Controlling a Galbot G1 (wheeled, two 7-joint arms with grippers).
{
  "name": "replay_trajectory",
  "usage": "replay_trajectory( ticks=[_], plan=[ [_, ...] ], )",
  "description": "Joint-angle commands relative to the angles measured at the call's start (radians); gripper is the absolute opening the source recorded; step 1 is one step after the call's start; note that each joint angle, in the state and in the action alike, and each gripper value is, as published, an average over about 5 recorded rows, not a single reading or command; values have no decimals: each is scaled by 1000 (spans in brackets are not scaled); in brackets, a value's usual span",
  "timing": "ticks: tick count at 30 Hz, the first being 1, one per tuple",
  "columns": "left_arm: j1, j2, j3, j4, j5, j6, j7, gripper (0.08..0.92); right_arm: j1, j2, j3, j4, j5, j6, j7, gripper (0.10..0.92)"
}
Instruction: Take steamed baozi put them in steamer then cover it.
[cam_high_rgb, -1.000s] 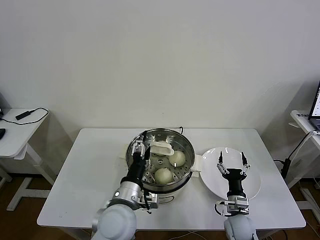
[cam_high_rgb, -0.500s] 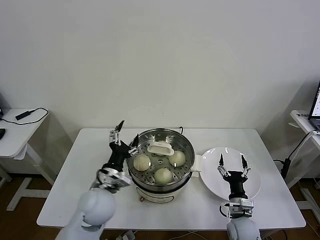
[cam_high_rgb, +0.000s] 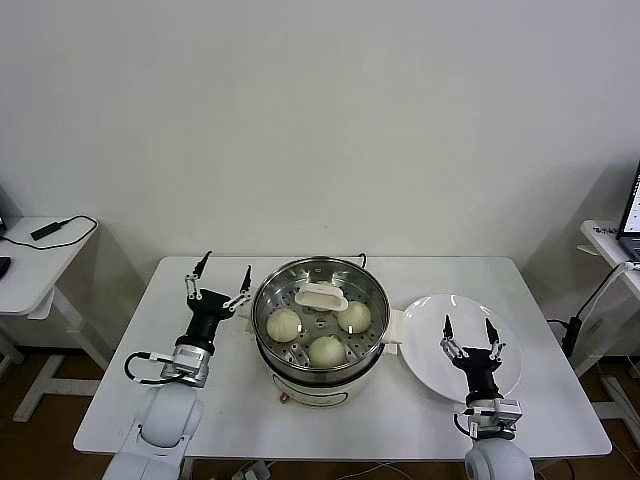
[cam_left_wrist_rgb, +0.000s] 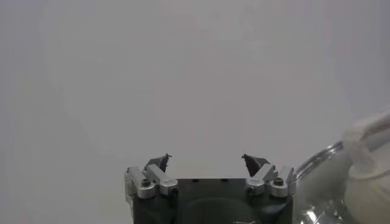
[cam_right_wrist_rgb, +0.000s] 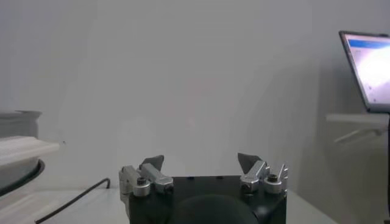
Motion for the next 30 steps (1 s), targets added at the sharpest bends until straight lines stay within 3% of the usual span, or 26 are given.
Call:
replay_trajectory(
  ticks=[1,30],
  plan=[
    [13,-3,-55,86,-156,-148,-28,823,-14,-15,-3,10,55,-6,-36,823],
    [56,0,-72,93,-127,-147,-15,823,-21,-13,4,11,52,-3,-56,823]
  ],
)
